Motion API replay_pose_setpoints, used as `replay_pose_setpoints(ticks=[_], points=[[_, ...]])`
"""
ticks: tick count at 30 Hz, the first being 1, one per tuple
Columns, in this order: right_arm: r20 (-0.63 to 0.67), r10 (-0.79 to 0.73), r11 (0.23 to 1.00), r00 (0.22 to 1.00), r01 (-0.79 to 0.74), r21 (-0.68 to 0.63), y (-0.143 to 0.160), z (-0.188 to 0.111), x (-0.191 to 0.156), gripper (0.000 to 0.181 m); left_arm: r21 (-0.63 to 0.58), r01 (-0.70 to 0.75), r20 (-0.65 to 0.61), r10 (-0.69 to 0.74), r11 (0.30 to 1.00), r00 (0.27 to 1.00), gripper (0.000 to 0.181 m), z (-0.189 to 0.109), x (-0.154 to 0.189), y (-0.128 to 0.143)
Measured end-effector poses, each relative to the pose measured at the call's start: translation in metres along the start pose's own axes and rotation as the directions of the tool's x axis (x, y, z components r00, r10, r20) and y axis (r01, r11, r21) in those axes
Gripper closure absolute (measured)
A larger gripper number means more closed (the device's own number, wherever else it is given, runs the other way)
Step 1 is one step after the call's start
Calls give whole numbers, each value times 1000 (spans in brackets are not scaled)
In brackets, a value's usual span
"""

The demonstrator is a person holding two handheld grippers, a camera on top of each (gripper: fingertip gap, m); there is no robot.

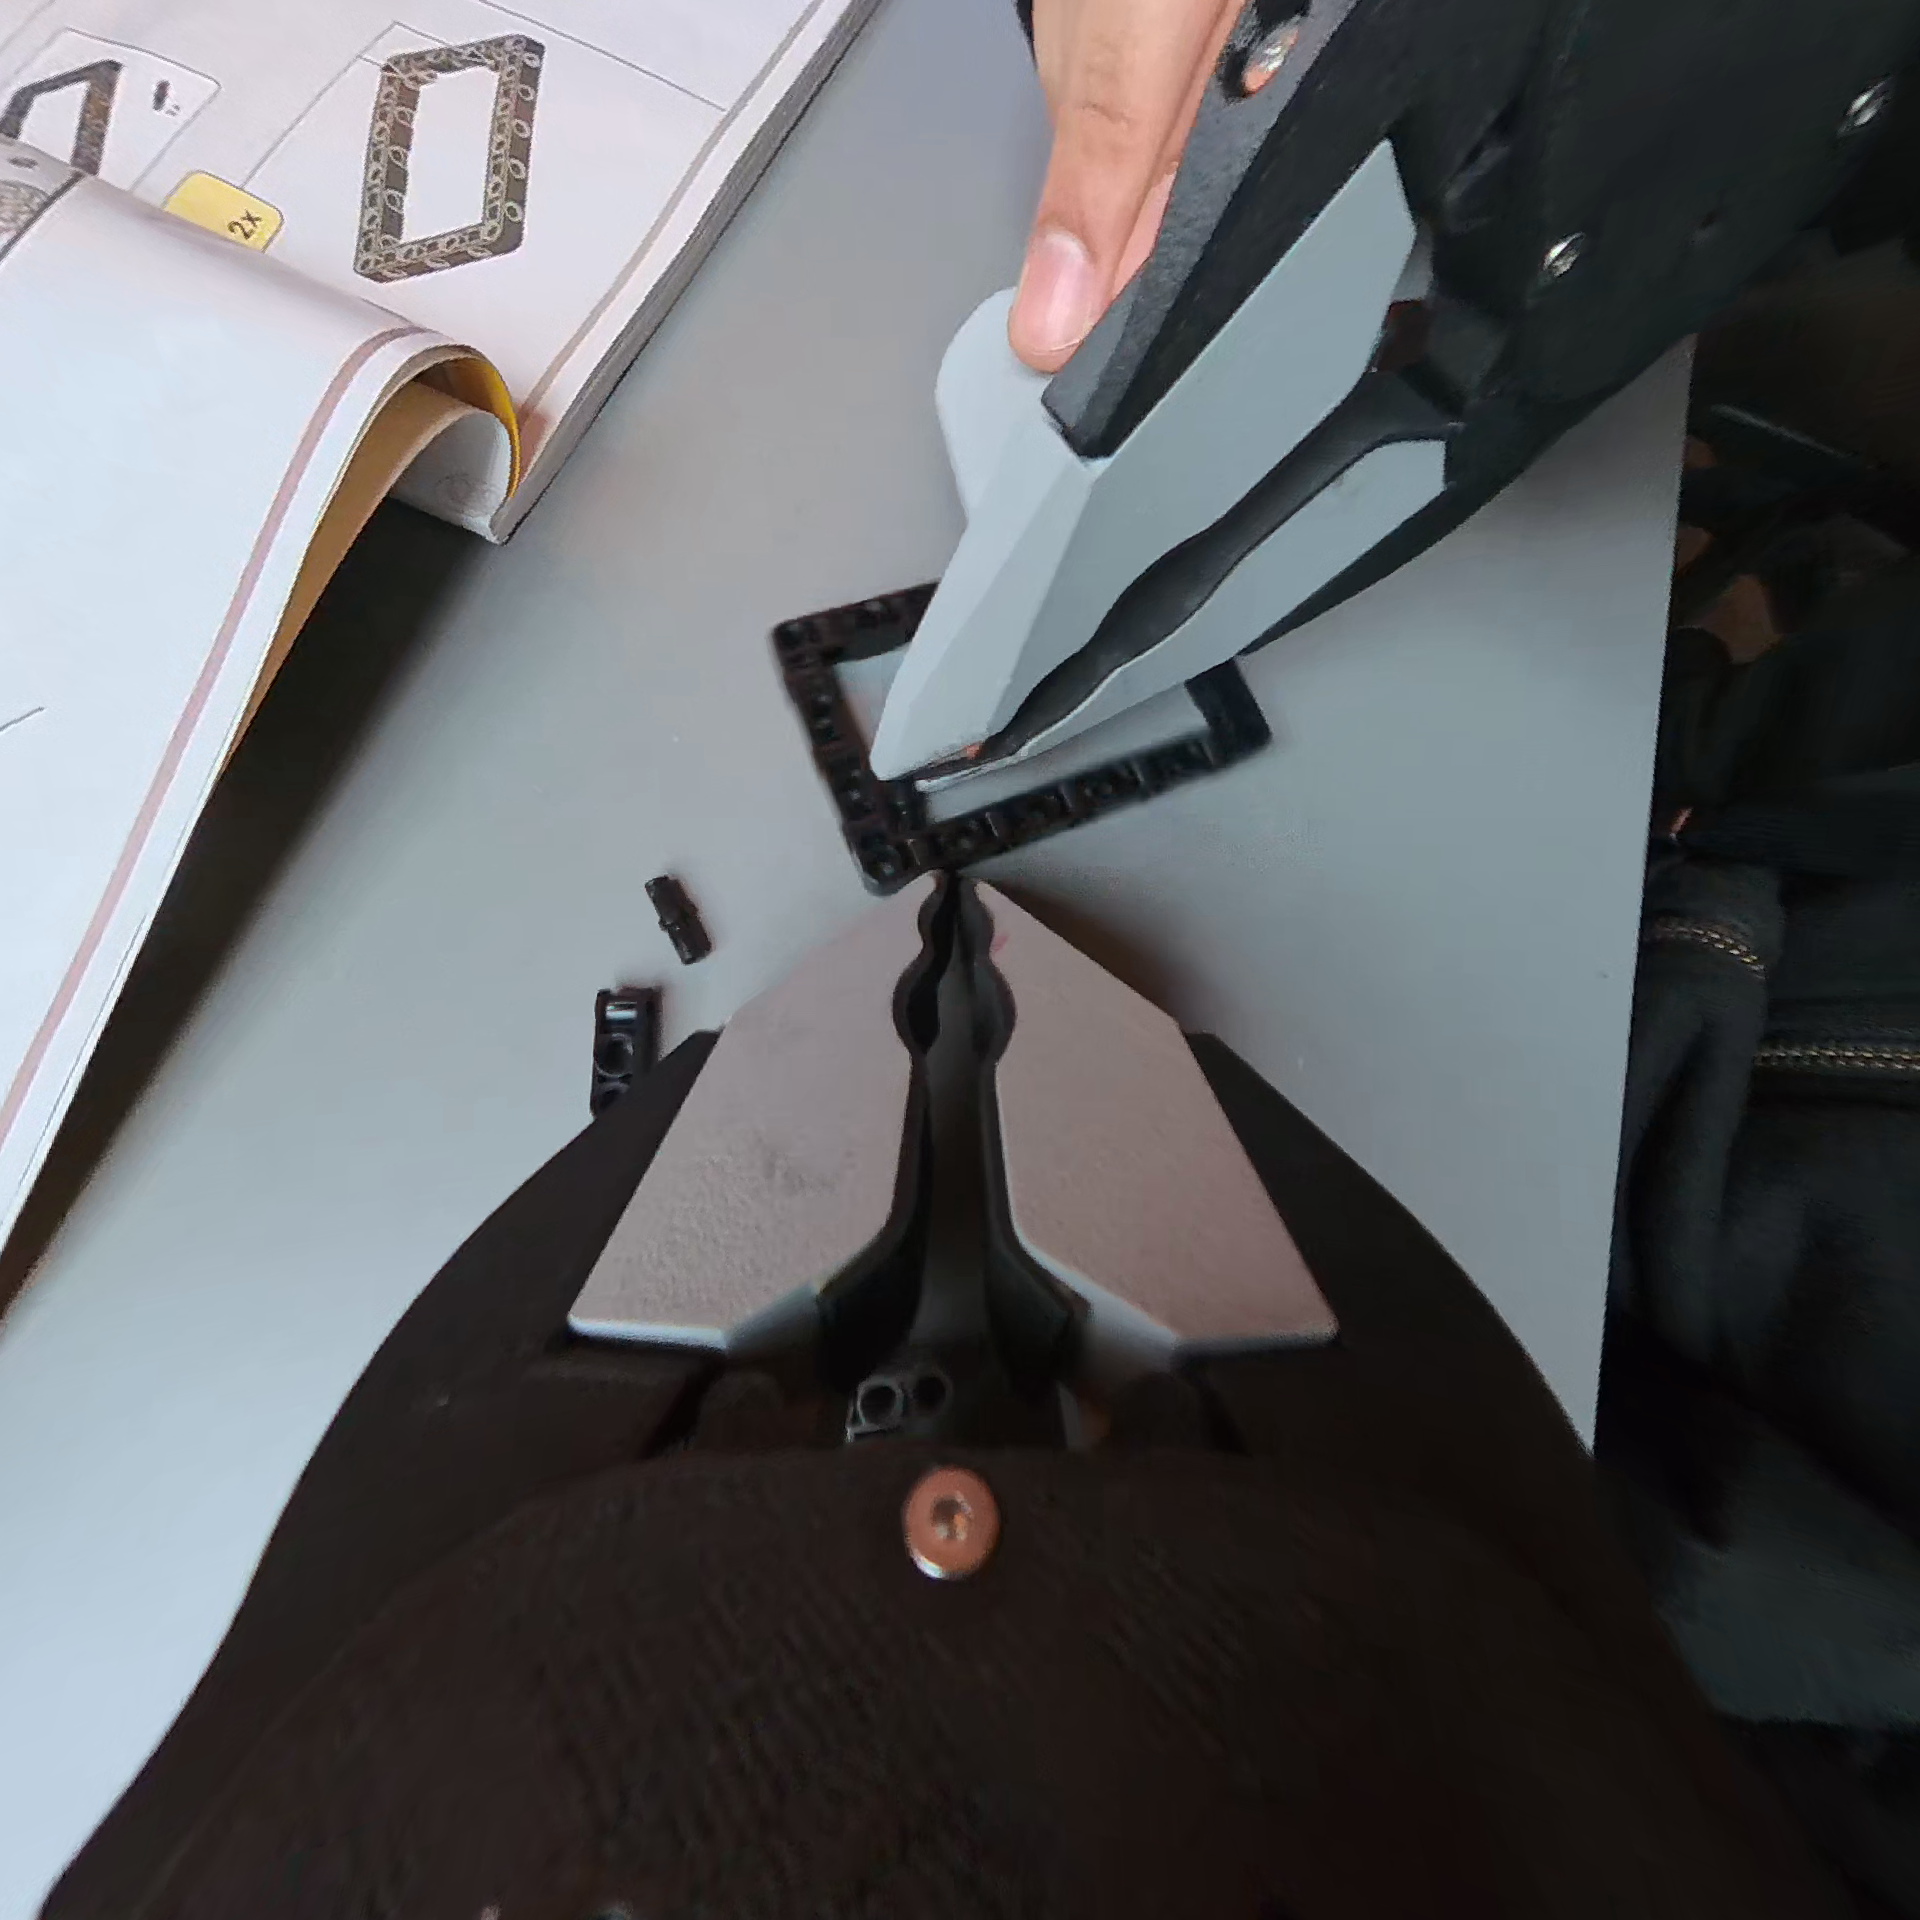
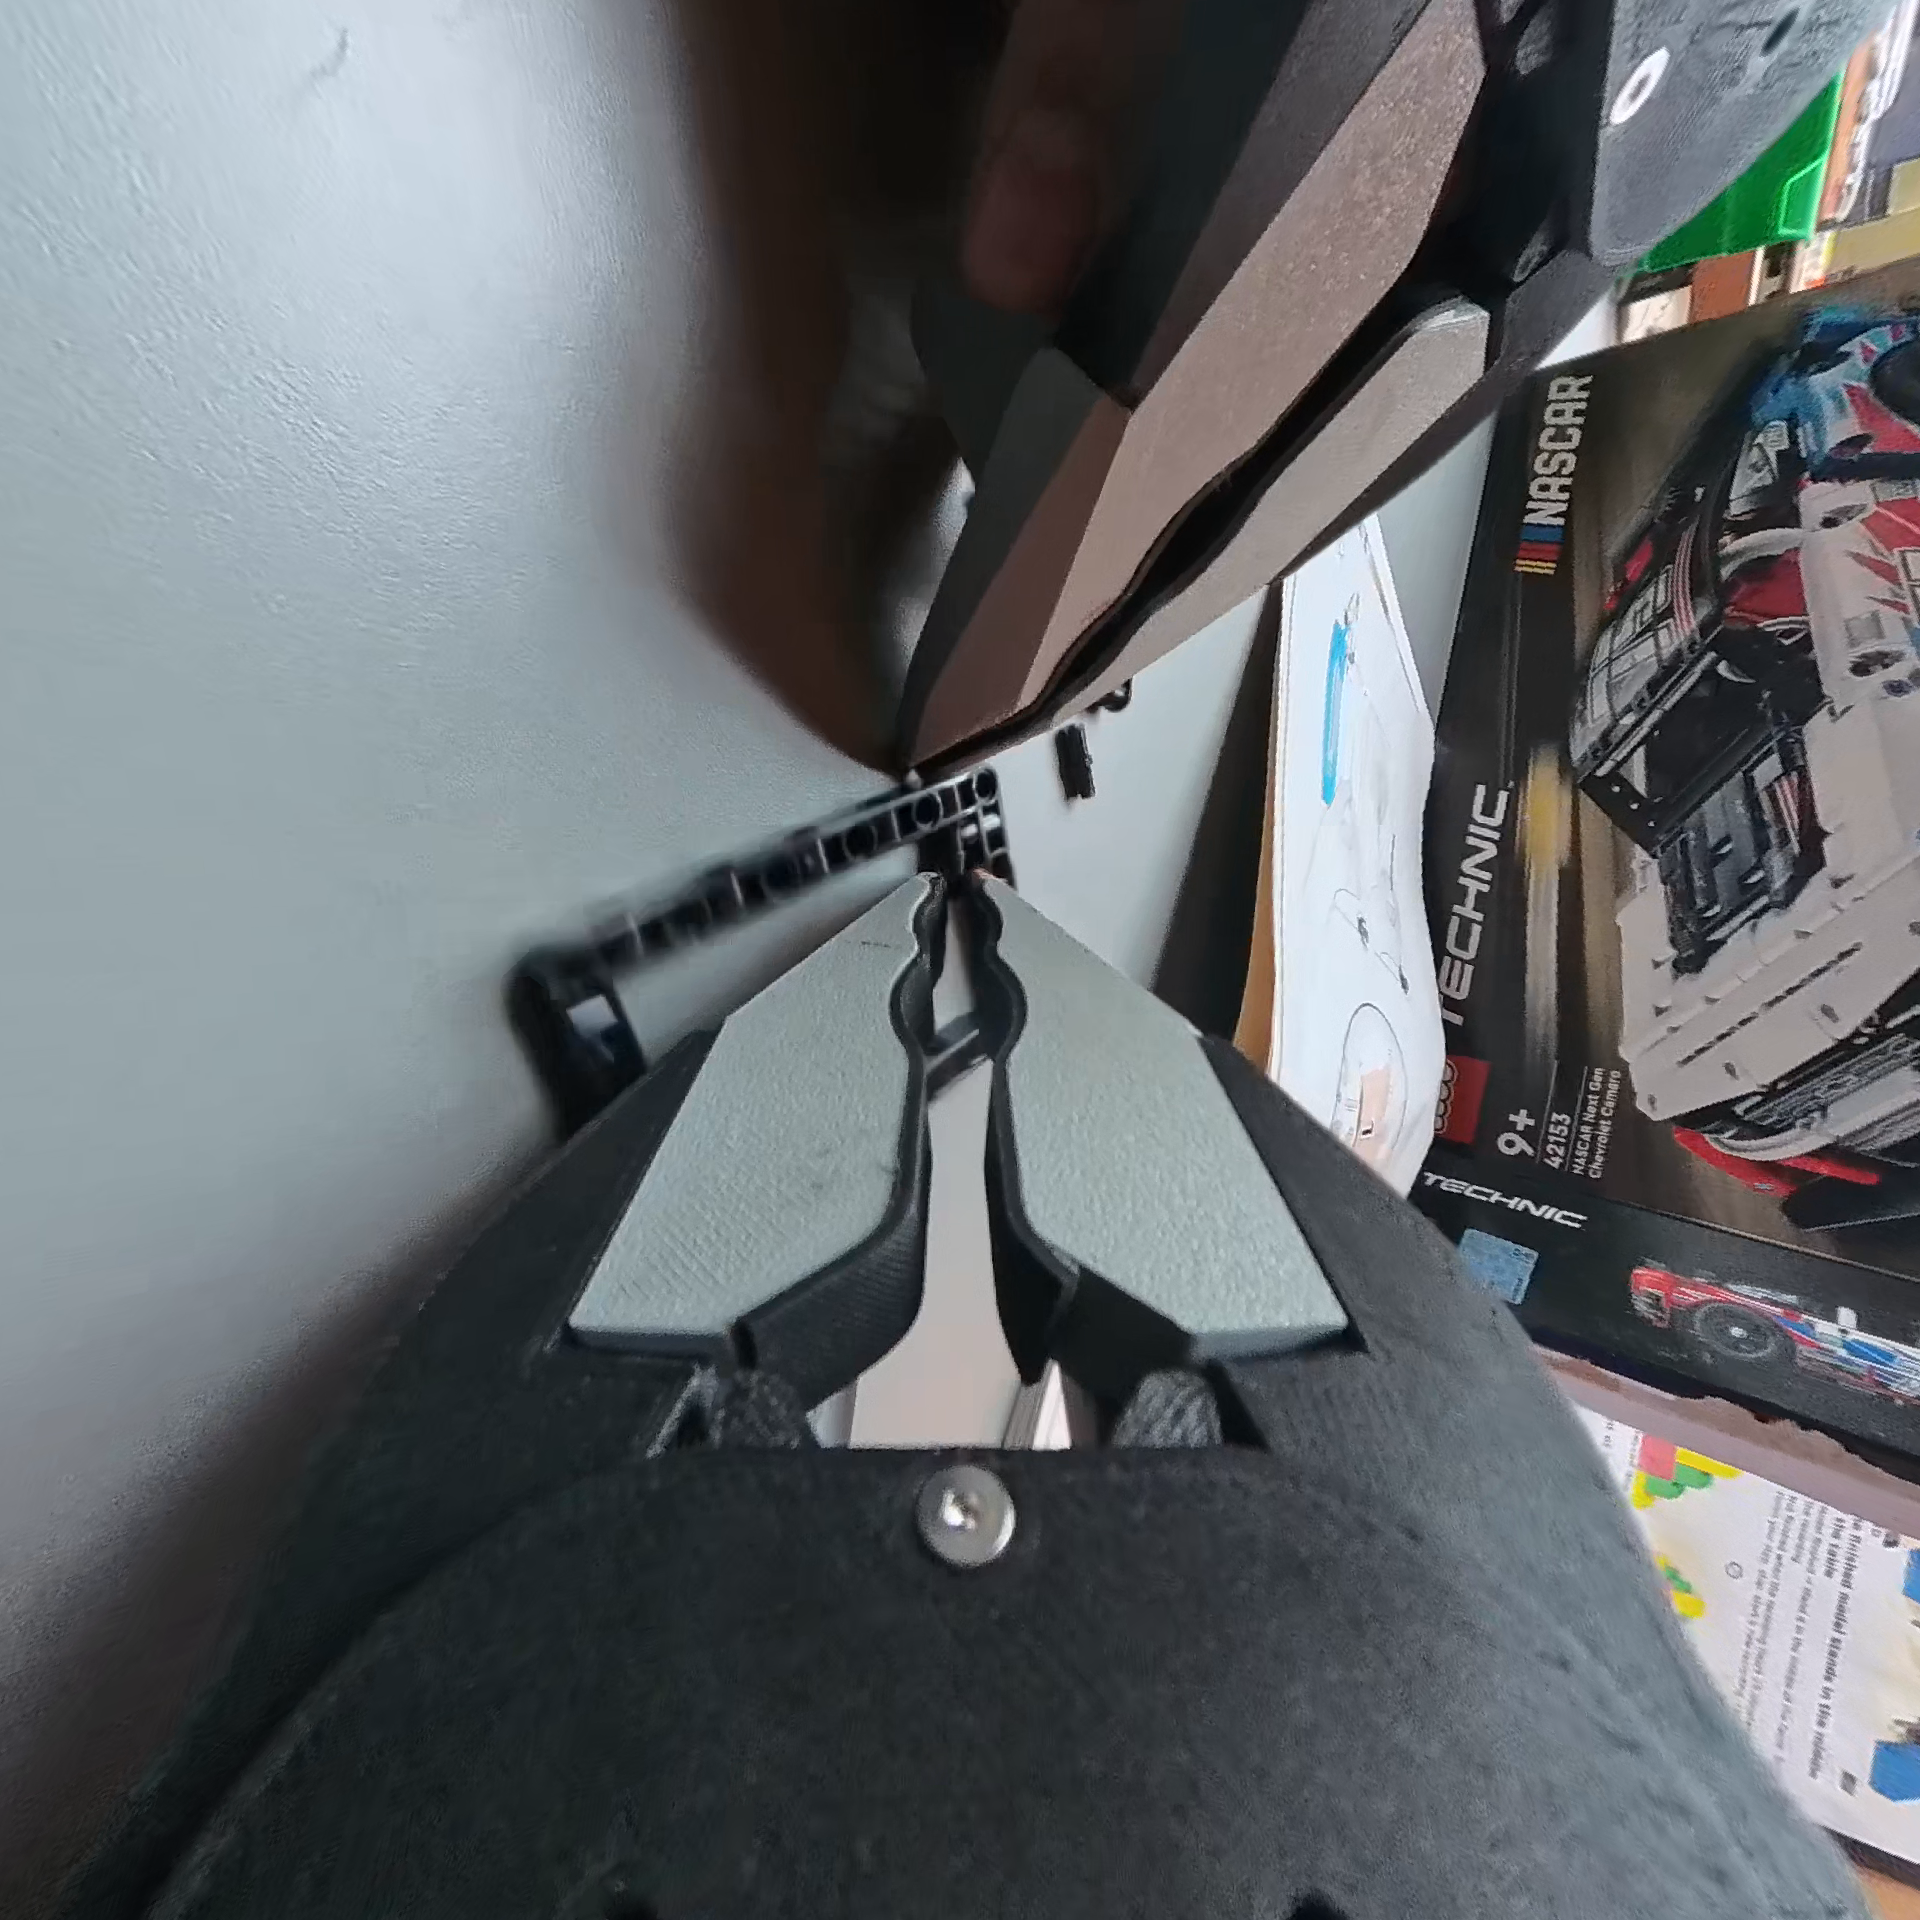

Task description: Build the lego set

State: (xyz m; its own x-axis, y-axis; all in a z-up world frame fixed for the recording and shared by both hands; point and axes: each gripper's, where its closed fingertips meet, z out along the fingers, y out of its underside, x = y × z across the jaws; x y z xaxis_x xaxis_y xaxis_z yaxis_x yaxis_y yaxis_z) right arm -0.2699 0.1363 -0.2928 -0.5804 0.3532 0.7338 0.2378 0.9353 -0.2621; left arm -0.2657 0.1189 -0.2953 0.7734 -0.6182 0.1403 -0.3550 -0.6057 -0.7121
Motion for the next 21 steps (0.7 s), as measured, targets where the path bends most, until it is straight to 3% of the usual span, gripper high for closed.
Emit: replay_pose_setpoints(ticks=[8,13,21], points=[[4,30,999,1000,-30,13,1,-1,0,180,-14,2,70,-1,1000,998,177,-4,-5,2],[5,61,998,998,-61,15,5,-1,1,180,-29,-59,190,64,998,980,156,-4,-16,0],[120,229,970,966,-237,60,0,-7,-7,180,9,-25,98,24,1000,995,155,0,-6,-3]])
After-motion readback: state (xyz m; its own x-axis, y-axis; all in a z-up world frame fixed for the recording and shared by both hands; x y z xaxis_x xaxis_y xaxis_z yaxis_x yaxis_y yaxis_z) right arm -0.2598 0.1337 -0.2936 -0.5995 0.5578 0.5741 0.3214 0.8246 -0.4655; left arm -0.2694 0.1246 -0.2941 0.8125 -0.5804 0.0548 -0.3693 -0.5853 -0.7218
